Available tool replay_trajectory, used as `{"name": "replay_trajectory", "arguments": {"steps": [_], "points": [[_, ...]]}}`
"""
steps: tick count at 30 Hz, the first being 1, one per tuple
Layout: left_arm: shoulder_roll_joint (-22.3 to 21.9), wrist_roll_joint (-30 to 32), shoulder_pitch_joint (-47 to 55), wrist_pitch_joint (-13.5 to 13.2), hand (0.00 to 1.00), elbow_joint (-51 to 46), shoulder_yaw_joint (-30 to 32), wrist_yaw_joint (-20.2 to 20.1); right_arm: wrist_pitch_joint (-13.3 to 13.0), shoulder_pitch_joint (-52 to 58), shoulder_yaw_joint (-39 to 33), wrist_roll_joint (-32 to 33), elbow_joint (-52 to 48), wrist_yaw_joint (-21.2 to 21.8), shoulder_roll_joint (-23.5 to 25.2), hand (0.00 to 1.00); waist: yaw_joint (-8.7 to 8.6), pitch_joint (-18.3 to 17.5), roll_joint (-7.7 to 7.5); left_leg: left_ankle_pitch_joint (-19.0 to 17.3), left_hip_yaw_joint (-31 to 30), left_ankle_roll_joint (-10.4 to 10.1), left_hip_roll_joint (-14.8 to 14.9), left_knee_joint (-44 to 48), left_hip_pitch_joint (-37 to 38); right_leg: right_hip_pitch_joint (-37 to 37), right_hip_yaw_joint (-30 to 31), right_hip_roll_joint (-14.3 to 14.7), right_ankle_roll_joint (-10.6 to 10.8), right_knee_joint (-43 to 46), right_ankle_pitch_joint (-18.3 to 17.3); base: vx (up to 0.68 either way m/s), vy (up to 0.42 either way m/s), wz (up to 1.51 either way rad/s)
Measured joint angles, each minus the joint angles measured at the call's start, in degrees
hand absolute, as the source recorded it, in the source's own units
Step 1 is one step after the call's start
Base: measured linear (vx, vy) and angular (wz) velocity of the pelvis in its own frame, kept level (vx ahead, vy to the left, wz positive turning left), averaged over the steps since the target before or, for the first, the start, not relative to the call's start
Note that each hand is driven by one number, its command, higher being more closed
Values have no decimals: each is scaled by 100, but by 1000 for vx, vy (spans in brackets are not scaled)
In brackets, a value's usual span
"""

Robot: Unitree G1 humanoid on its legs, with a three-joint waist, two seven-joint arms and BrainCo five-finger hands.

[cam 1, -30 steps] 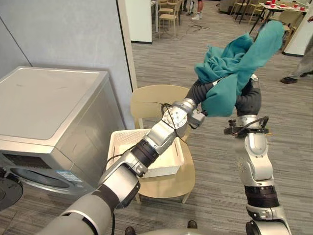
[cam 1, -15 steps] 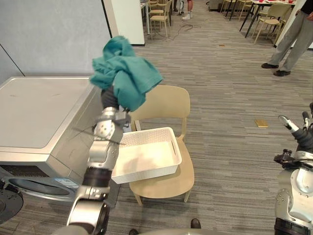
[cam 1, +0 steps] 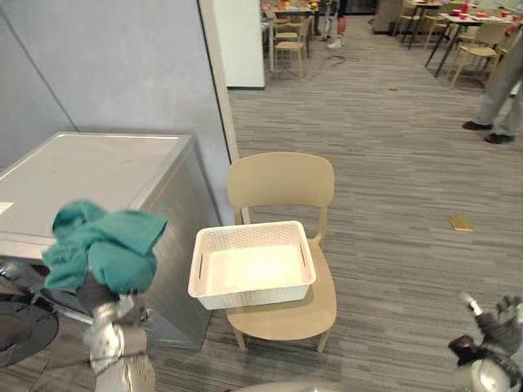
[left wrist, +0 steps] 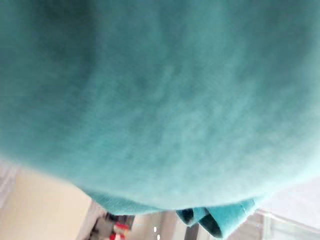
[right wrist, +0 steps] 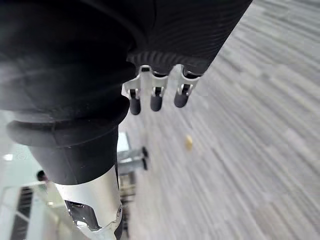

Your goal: Pick up the laundry basket with both hands and put the clothes into the washing machine.

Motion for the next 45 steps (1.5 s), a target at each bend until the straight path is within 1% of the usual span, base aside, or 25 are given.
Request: {"name": "replay_trajectory", "arguments": {"steps": [5,7,10,12,13,14,16,18,19,20,24,25,29,30,32,34,35,37,38,39,41,42,43,44,45], "points": [[-253,-30,757,-268,100,-31,414,30,35,329,568,285,330,-22,252,0,169,4,-50,-11,-128,17,66,2,59,251,-403,2,-3,78,-111,-24,-7,34],[-287,-114,758,-394,100,338,606,33,27,325,665,424,547,-1,272,0,207,8,-36,-11,-118,17,88,2,43,275,-500,-1,13,125,-157,-42,-1,32],[-304,-319,710,-479,100,1704,927,36,-12,230,616,740,1581,109,265,0,314,25,-11,-12,-112,17,101,2,22,340,-697,-29,22,144,-172,-34,6,26],[-287,-359,645,-449,100,2834,1029,40,-11,52,599,924,2569,121,270,0,335,29,-54,-118,-46,-116,85,-1,7,365,-770,-92,19,107,-172,-4,33,17],[-205,-354,497,-324,100,3617,1111,25,3,3,544,992,3256,147,285,0,383,19,-195,-122,43,-105,46,177,-28,379,-778,-217,16,48,-172,28,38,2],[-218,-342,331,-220,100,4437,1131,-10,25,-93,405,1004,3808,192,273,0,467,77,-113,-163,42,-56,53,273,-71,407,-781,-164,22,48,-172,18,35,1],[-200,-113,4,-9,100,5769,1302,-48,218,-209,104,951,4704,206,278,0,446,96,-210,-171,18,-55,-122,-5,-36,415,-781,-268,29,-21,-180,-9,48,13],[-192,24,-170,107,100,6255,1302,-147,254,-265,-135,933,4987,208,286,0,397,116,-320,-336,21,-152,-225,0,-113,323,-767,-404,24,-48,-184,27,81,7],[-187,292,-231,288,100,6494,1260,-228,269,-327,-289,840,5230,204,280,0,437,159,-461,-326,-17,12,-336,245,-98,285,-623,-515,15,-100,-190,120,66,-43],[-188,486,-216,389,100,6639,1264,-275,281,-436,-351,740,5351,203,154,0,441,246,-331,-344,-61,155,-328,112,41,304,-530,-430,16,-135,-189,109,56,-53],[-43,692,-376,322,100,6635,1103,-289,293,-574,-331,718,5445,207,204,0,298,331,-405,-344,0,155,-453,6,156,320,-421,-484,4,-161,-204,43,30,-7],[22,702,-481,185,100,6629,572,-388,275,-791,150,713,5434,233,123,0,296,525,-344,-345,-162,155,-428,10,227,328,-492,-483,60,206,-246,94,-13,31],[-50,653,-453,171,100,6617,516,-377,265,-1059,566,659,5382,335,-50,0,372,766,-288,-323,-467,138,-372,82,203,340,-714,-455,105,547,-475,107,-51,27],[-72,654,-449,152,100,6591,528,-377,258,-1103,662,658,5359,332,-77,0,410,823,-285,-213,-572,177,-357,183,112,317,-763,-464,114,705,-546,47,-91,57],[-150,652,-543,64,100,6219,524,-401,280,-1174,1114,511,5238,316,-155,0,486,923,-267,-113,-1336,83,-335,766,-688,-160,-1596,-576,-150,1695,-994,14,-130,165],[-110,653,-788,3,100,6185,553,-369,272,-1314,1350,431,4924,316,-210,0,559,1111,-281,489,-1808,33,-435,702,-1219,-238,-2496,-682,-160,2066,-1357,-50,-156,222],[-108,651,-948,39,100,6216,517,-358,268,-1553,1334,430,4917,311,-279,0,634,1285,-331,1480,-1855,15,-534,32,-1186,-141,-2900,-769,-205,2019,-1424,-118,-96,195],[-191,554,-986,136,100,6257,675,-366,225,-1928,1313,432,4796,298,-352,0,654,1480,-463,393,-823,701,-519,1361,-1408,41,-3484,-1062,-295,2111,-1410,-55,-73,155],[-156,552,-947,157,100,6382,699,-333,176,-1955,1302,429,4669,301,-361,0,622,1473,-448,-200,-473,795,-419,2106,-1369,195,-3753,-1148,-308,2141,-1404,-19,-49,116],[-171,551,-864,155,100,6434,681,-319,162,-2011,1224,429,4708,304,-433,0,617,1445,-399,-698,-152,717,-198,2752,-1148,355,-3993,-1213,-332,2164,-1389,-77,8,120],[-193,546,-821,165,100,6546,680,-270,173,-2033,1218,432,4785,303,-517,0,616,1363,-284,-993,276,641,294,3281,-866,458,-4205,-1234,-293,2150,-1361,-72,96,84],[-185,552,-820,170,100,6653,562,-243,167,-2056,1148,435,4892,293,-554,0,580,1291,-139,-1032,415,297,494,2956,-624,494,-4415,-1163,-200,2096,-1295,25,232,96],[-171,581,-812,209,100,6709,358,-244,239,-2035,969,438,5063,272,-634,0,585,1189,20,-959,369,-245,371,1775,-194,525,-4614,-1085,-143,2008,-1144,59,355,106],[-165,670,-823,214,100,6702,231,-247,289,-2013,884,437,5170,261,-670,0,560,1095,151,-952,348,-235,304,1331,-38,550,-4706,-1048,-138,1944,-1026,52,338,110],[-136,753,-871,213,100,6684,23,-250,350,-1980,828,435,5279,251,-673,0,503,1098,146,-944,268,-223,218,994,27,578,-4746,-1065,-163,1990,-974,33,380,107]]}}
